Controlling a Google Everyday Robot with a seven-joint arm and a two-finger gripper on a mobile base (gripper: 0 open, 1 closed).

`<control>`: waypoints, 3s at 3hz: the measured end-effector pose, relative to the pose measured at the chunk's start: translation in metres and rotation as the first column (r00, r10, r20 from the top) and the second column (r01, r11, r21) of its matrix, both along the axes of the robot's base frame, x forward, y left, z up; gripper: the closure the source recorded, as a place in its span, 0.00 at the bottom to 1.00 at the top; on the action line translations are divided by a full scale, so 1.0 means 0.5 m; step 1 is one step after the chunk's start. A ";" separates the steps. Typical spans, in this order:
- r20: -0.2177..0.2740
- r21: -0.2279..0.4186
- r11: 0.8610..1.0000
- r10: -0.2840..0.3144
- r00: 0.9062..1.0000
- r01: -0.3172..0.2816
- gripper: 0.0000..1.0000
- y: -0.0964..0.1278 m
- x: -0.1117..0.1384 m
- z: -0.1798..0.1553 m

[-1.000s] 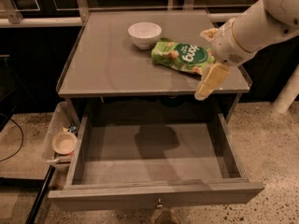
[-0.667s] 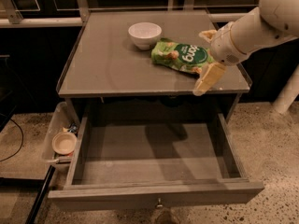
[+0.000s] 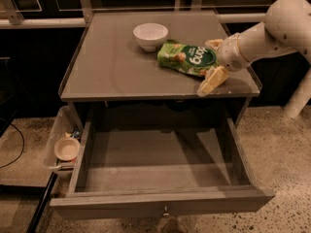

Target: Place green rice chip bag into top drawer

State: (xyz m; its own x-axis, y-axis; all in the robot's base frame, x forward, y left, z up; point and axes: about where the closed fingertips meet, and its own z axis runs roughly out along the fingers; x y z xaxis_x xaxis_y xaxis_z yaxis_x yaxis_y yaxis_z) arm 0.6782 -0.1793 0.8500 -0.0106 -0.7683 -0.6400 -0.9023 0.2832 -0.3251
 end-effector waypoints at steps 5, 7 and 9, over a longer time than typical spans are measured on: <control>-0.065 0.109 0.989 0.105 0.992 -0.098 0.18 0.089 0.098 0.018; -0.065 0.109 0.989 0.105 0.992 -0.098 0.64 0.089 0.098 0.018; -0.065 0.109 0.989 0.105 0.992 -0.098 1.00 0.089 0.098 0.018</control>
Offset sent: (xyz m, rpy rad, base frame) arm 0.0410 0.0311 0.0101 0.1231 0.0327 0.1039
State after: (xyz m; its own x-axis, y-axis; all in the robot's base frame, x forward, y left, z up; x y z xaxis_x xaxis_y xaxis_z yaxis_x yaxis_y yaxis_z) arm 0.7272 -0.1347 0.8589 0.0162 -0.6961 -0.7177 -0.9476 0.2183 -0.2331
